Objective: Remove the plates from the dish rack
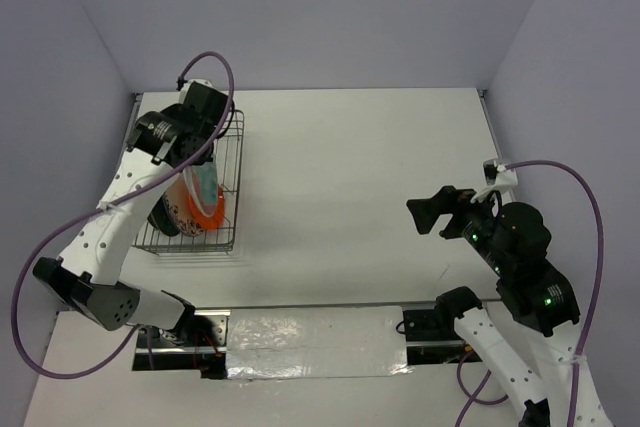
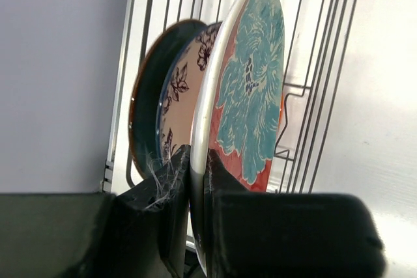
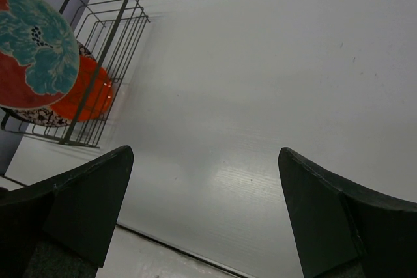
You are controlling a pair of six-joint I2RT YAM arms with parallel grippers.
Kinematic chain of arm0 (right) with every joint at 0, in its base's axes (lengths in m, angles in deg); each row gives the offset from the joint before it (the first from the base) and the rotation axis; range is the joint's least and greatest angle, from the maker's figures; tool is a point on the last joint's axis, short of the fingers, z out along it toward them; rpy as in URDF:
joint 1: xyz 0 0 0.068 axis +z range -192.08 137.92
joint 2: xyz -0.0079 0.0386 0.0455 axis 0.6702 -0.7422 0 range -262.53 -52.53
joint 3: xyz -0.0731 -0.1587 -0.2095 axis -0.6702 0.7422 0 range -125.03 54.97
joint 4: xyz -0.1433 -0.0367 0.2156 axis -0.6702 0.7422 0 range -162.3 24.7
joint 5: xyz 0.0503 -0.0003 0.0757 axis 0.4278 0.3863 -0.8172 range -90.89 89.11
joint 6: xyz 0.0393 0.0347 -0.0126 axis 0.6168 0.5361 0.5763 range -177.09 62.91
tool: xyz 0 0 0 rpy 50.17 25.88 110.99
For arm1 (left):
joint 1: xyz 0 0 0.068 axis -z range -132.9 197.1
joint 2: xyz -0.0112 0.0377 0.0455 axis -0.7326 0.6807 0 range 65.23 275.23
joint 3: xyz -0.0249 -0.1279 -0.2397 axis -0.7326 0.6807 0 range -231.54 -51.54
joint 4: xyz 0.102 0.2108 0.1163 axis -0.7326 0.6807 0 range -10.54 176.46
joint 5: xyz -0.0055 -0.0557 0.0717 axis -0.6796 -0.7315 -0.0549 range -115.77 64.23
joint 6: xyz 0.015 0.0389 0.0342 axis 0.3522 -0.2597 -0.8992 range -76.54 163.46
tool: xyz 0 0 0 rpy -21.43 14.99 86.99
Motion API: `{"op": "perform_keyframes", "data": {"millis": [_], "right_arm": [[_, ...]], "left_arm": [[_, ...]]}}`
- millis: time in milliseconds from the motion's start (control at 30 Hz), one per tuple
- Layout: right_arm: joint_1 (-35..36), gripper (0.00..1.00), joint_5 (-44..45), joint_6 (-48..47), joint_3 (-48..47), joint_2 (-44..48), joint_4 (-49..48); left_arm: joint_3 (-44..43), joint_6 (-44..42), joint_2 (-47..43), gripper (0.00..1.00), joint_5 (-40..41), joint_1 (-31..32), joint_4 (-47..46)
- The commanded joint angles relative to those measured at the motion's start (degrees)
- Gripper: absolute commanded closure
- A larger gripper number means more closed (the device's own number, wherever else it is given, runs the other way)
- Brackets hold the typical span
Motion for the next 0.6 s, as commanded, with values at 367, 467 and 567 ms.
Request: {"op": "perform_keyframes", "data": {"millis": [367,467,567], "right_arm": [[-0.15,0.00,-28.67,16.36,11.60,-7.85,-36.17],[1.60,0.00,-32.57,23.67,15.64,-12.24,-52.35],[6.08,0.00,-29.07,24.30,15.22,-17.23,-58.88]], "left_arm": [[-3.44,1.82,-18.38,1.00,-26.32,0.32,-18.52],[4.82,6.82,-24.71,1.00,-38.37,0.41,-28.36],[12.47,12.01,-29.55,1.00,-46.46,0.41,-35.77]]}}
